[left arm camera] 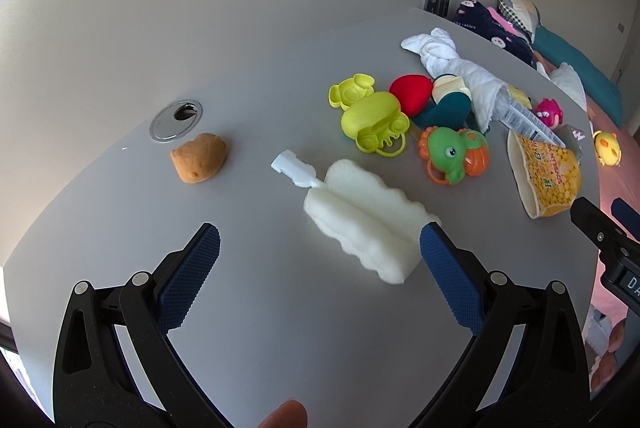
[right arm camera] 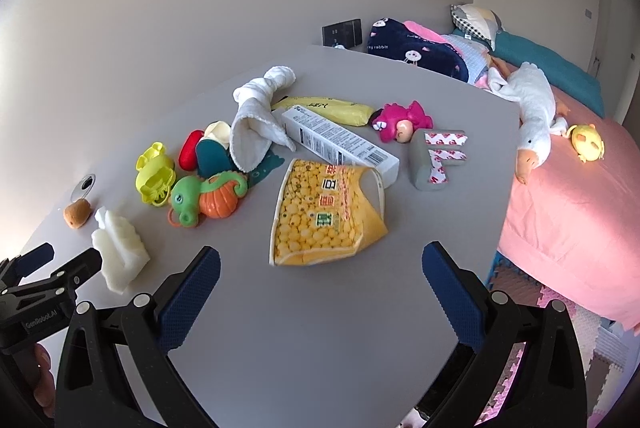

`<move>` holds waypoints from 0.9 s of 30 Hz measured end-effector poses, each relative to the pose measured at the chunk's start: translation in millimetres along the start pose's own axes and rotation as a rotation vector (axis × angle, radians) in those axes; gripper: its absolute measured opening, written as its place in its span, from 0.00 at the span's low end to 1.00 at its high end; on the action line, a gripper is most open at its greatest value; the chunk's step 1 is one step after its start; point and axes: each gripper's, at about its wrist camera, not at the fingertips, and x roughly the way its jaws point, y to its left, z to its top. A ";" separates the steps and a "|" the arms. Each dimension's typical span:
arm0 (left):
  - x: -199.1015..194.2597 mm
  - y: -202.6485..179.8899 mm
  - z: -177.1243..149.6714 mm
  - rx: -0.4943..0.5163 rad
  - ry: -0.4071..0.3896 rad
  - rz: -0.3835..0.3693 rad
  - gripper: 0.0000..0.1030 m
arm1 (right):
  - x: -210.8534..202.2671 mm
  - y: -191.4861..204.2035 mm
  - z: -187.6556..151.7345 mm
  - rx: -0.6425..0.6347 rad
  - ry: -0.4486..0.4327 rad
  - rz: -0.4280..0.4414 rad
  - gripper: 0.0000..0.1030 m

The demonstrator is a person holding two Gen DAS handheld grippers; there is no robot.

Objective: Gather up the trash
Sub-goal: 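Grasp the yellow corn snack bag with the right gripper while the left grasps the white sponge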

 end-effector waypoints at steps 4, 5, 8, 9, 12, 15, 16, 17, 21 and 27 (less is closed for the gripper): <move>12.6 0.9 5.8 -0.029 0.028 -0.003 0.94 | 15.5 2.5 6.5 -0.018 0.019 -0.014 0.98; 16.2 1.0 6.9 -0.036 0.036 -0.003 0.94 | 20.4 2.6 7.9 -0.023 0.027 -0.019 0.98; 25.1 -0.5 8.6 -0.048 0.057 -0.015 0.94 | 31.3 -1.6 11.1 -0.014 0.042 -0.024 0.98; 27.4 -1.8 8.6 -0.047 0.060 -0.019 0.94 | 34.3 -5.1 11.7 0.002 0.043 -0.015 0.98; 31.5 -5.3 8.7 -0.040 0.059 -0.019 0.94 | 37.1 -15.2 12.6 0.055 0.039 0.019 0.98; 33.7 -5.2 9.7 -0.055 0.057 -0.014 0.94 | 37.7 -23.6 13.4 0.094 0.033 0.052 0.98; 34.5 -4.0 9.9 -0.069 0.060 -0.022 0.93 | 37.7 -26.4 13.5 0.105 0.031 0.067 0.98; 35.0 -3.2 9.8 -0.077 0.059 -0.032 0.89 | 37.6 -28.0 14.0 0.113 0.029 0.079 0.98; 37.5 -5.1 8.6 -0.088 0.070 -0.086 0.71 | 41.4 -35.4 16.7 0.153 0.043 0.112 0.90; 38.4 -12.9 9.7 -0.089 0.068 -0.134 0.50 | 58.2 -44.1 12.2 0.190 0.117 0.134 0.47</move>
